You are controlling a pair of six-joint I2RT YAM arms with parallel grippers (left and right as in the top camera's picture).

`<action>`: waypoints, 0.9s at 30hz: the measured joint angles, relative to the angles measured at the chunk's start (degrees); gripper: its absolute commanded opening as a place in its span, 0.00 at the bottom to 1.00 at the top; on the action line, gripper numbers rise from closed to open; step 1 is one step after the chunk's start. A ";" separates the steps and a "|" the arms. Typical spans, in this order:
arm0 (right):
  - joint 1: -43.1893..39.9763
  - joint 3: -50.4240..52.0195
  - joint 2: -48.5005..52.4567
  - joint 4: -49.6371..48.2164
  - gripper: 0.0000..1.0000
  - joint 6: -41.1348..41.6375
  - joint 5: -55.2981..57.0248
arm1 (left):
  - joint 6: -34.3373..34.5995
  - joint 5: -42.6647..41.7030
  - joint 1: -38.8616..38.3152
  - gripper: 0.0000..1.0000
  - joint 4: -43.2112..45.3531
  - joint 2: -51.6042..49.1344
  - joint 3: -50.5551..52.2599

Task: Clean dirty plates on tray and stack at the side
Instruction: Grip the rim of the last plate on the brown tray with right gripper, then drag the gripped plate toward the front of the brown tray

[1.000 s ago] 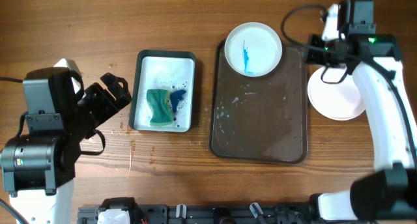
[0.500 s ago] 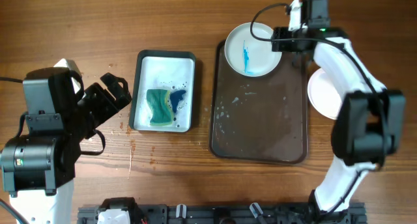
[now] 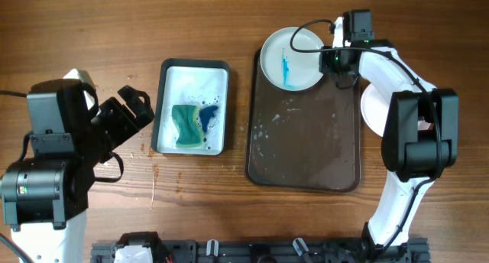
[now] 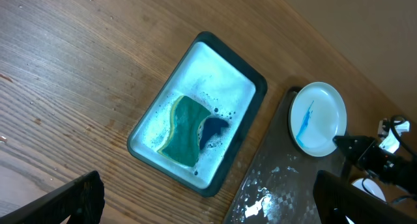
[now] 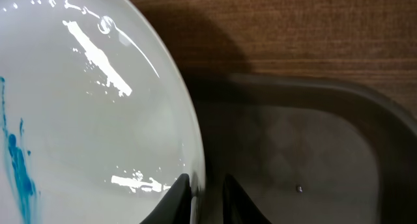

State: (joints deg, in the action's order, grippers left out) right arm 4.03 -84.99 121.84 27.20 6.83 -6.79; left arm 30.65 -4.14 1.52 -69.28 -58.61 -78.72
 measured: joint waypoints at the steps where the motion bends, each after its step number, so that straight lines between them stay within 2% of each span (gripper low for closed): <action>1: 0.00 0.00 0.00 0.22 0.23 0.00 0.00 | 0.00 0.00 0.00 1.00 0.00 0.00 0.00; 2: 0.00 0.00 0.00 0.39 0.26 0.00 0.00 | 0.00 0.00 0.00 1.00 0.00 0.00 0.00; 4: 0.00 0.22 0.00 -0.04 0.25 0.24 0.00 | 0.02 0.00 0.00 1.00 0.00 0.00 0.00; 6: 0.00 1.05 0.00 -1.68 0.08 0.46 0.09 | 0.02 0.00 0.00 1.00 0.00 0.00 0.00; 7: 0.00 1.60 0.00 -2.25 0.04 0.76 0.17 | 0.00 0.00 0.00 1.00 0.00 0.00 0.00; 11: 0.00 2.47 -0.44 -2.25 0.04 1.05 -1.62 | 0.00 0.00 0.00 1.00 0.00 0.00 0.00; 15: -0.33 2.58 -2.71 4.59 0.04 1.01 -3.32 | 0.02 0.00 0.00 1.00 -0.02 0.00 0.00; 18: -0.76 3.26 -8.24 8.48 0.04 0.98 -3.26 | 0.00 0.00 0.00 1.00 0.02 0.00 0.00; 22: -0.96 3.39 -24.46 14.82 0.04 0.81 -3.28 | 0.00 0.00 0.00 1.00 0.04 0.00 0.00; 27: -0.96 2.58 -38.05 29.97 0.04 2.29 -3.30 | 0.02 0.00 0.00 1.00 -0.04 0.00 0.00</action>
State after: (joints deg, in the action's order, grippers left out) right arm 3.07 -82.41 83.79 57.17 9.13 -10.09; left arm 30.68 -4.14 1.52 -69.32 -58.61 -78.72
